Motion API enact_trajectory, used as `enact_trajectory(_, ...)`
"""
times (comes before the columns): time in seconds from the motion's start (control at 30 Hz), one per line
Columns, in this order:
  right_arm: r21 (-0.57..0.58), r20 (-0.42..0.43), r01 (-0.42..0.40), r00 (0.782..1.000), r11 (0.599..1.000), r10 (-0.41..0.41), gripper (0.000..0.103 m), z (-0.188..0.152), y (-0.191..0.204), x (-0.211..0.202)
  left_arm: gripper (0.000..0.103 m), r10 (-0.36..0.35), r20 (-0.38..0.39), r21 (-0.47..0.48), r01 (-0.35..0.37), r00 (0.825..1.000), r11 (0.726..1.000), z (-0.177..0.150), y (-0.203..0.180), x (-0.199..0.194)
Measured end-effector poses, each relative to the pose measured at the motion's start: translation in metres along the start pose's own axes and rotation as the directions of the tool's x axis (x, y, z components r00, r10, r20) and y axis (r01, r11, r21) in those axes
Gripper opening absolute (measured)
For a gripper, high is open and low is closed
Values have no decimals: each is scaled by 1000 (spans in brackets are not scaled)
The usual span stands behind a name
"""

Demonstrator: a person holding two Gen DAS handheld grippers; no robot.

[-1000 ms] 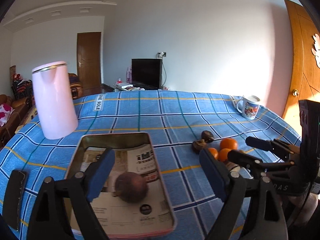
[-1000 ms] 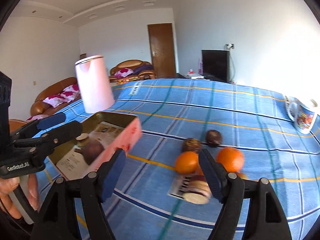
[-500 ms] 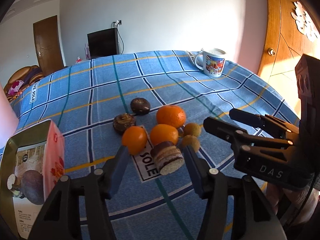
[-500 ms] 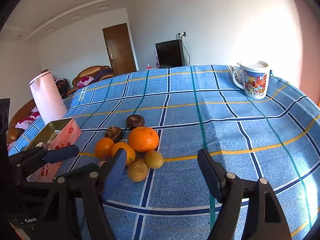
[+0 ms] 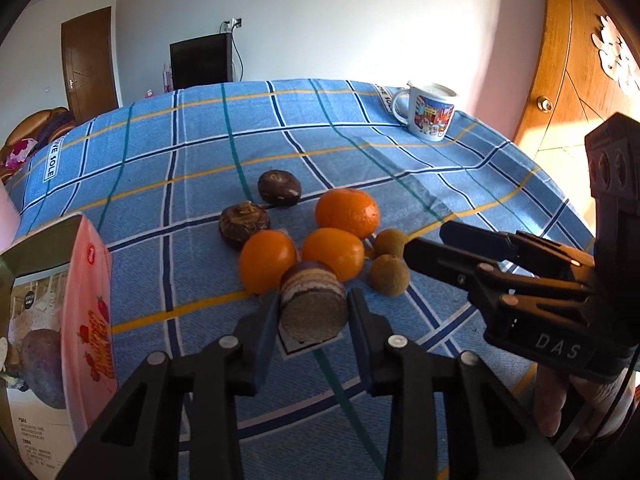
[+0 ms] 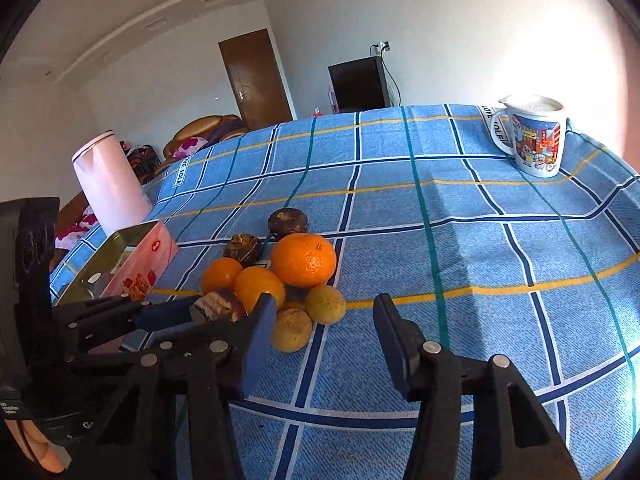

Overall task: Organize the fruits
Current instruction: 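Grasp a second brown disc with the left tool while the right tool approaches the fruits, then grasp a round brownish-yellow fruit with the right tool while the left tool holds the disc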

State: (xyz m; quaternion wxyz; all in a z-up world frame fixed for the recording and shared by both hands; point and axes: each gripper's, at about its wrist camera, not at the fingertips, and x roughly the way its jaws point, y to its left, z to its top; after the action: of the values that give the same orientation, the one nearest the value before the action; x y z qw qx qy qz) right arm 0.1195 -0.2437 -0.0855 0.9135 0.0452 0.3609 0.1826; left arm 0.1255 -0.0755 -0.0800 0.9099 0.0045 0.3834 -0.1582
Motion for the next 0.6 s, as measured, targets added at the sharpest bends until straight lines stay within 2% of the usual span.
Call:
enact_trajectory(0.1, -50, -52, -54, 997, 997, 51, 53, 0, 8, 8, 36, 14, 25, -24, -13, 1000, 1000, -7, 10, -6)
enact_trajectory(0.4, -94, -156, -57, 987, 994, 42, 48, -2, 16, 25, 36, -24, 71, -76, 29, 997, 997, -13, 20, -12)
enact_trajectory(0.6, -125, -183, -63, 982, 990, 40, 29, -3, 21, 29, 36, -36, 103, -93, 45, 994, 995, -14, 23, -18)
